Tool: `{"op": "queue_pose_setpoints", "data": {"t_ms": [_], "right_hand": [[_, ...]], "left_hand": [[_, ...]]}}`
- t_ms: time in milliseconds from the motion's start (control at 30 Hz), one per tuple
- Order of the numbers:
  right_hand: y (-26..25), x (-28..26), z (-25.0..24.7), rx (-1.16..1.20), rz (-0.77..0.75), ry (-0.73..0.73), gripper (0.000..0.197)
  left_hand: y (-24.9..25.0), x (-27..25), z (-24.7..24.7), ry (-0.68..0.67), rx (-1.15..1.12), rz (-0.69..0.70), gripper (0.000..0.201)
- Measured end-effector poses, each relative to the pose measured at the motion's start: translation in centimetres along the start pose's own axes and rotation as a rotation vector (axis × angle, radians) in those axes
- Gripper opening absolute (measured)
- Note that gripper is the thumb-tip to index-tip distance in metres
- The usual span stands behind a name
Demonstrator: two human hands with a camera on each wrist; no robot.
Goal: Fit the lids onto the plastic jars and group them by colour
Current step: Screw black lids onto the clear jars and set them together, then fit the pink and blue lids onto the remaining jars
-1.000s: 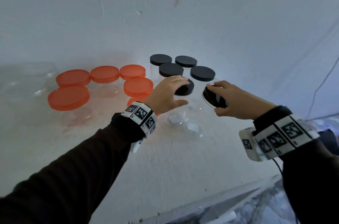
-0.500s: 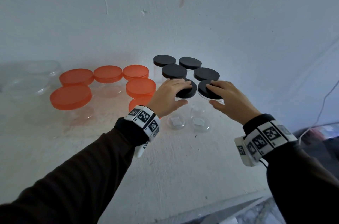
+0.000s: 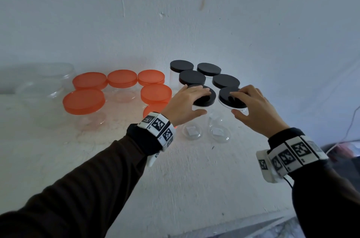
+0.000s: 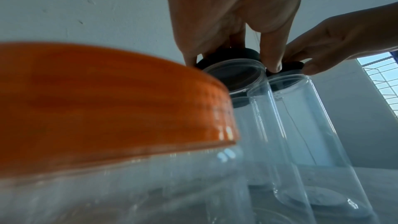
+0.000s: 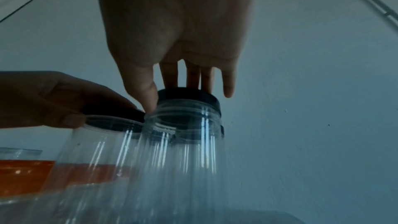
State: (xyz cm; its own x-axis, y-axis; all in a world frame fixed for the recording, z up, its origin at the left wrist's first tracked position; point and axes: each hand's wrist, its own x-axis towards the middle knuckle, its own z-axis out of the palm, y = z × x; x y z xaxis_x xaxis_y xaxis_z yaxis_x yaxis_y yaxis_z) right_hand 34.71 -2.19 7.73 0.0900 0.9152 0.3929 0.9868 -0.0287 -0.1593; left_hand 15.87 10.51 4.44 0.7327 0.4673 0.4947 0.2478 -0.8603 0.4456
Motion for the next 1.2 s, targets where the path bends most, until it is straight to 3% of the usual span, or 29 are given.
{"op": "queue_pose_setpoints", "data": {"t_ms": [200,333,500,600,800,933,1000,1067,1200], "right_hand": [[-3.4,1.2,-1.4,0.084,-0.071,0.059,0.04],[-8.1,3.0,-1.6,0.202,-0.233,0.07,0.037],[-15.7,5.7,0.9,0.311,-0.436,-0.038,0.038],[-20.6,7.4,3.5,0.365,-0.527,-0.106,0.041],[-31.1,9.3,8.7,0.421,-0.714,-0.282,0.027],[-38.2,9.6,11.0,0.43,-0.787,-0.381,0.03],[-41.5,9.8,11.9,0.437,-0.827,-0.399,0.035],[-44.7,10.1,12.7,0.439,-0.864,-0.395,0.043],[-50.4,11.0,14.0,0.399,-0.866,-0.41,0.067]], "left_hand": [[0.1,-1.6,-2.2,0.104,-0.087,0.001,0.053],[-0.6,-4.3,-5.8,0.214,-0.075,-0.035,0.049],[-2.5,-11.0,-11.6,0.296,-0.026,-0.101,0.034],[-3.8,-16.1,-15.0,0.34,0.012,-0.219,0.026],[-5.6,-26.9,-21.4,0.375,0.129,-0.462,0.019],[-6.7,-33.6,-25.3,0.359,0.21,-0.622,0.035],[-7.3,-36.6,-27.1,0.347,0.271,-0.693,0.039],[-8.1,-39.5,-29.0,0.338,0.332,-0.781,0.029],[-9.9,-44.2,-32.3,0.25,0.418,-0.911,0.026]]}}
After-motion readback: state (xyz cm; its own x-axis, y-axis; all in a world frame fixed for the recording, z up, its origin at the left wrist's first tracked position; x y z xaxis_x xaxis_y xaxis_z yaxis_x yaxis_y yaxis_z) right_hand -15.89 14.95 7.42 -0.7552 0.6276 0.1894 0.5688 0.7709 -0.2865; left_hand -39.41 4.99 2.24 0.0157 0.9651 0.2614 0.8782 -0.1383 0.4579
